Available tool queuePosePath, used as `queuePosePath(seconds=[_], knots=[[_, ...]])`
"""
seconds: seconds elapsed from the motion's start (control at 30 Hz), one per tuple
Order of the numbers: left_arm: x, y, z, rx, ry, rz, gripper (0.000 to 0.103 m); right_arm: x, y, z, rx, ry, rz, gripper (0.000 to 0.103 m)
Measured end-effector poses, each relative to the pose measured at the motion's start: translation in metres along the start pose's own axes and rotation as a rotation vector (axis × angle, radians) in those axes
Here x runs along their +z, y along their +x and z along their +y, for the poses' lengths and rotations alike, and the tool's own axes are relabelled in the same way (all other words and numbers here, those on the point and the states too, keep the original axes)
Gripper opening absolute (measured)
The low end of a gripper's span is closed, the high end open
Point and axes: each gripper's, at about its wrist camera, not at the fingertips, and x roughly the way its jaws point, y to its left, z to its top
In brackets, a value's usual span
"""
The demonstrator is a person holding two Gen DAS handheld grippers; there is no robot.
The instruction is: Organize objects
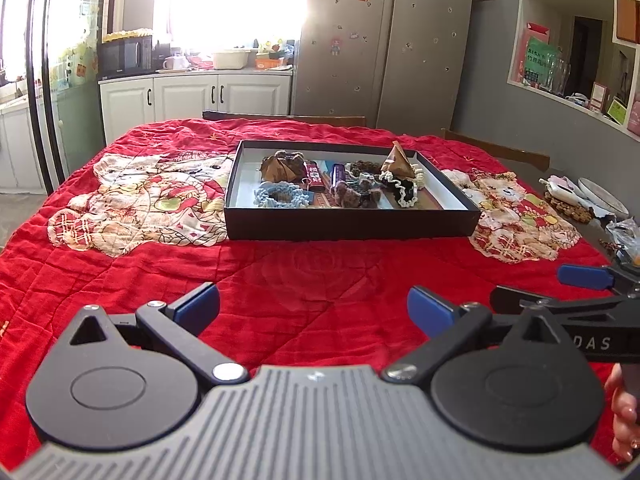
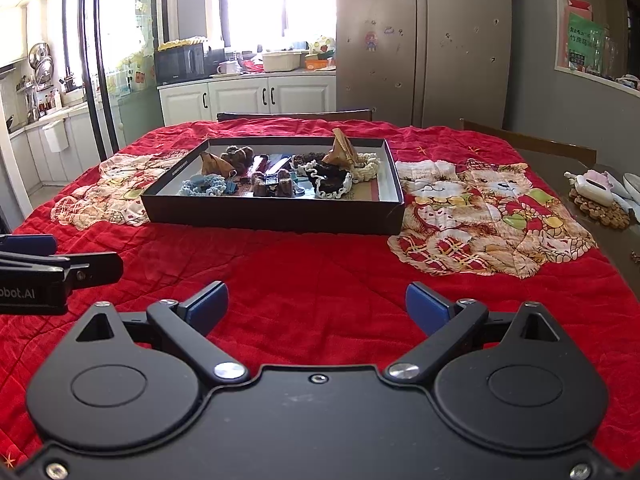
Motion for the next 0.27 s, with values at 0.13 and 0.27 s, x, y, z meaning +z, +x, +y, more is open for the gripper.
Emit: queuePosePath(seconds=[0.13,0.27], knots=[[-0.0002,0.0014,0.0004,-0.011,-0.003,0.0,0.103,-0.0004,0.0,-0.0001,0.0,0.001,0.0,0.096],[-0.0019,0.0045,0.0014,-0.025,-0.005,0.004,0.103,-0.0011,0.0017,-0.0007,0.0,0.009,0.002,0.096]])
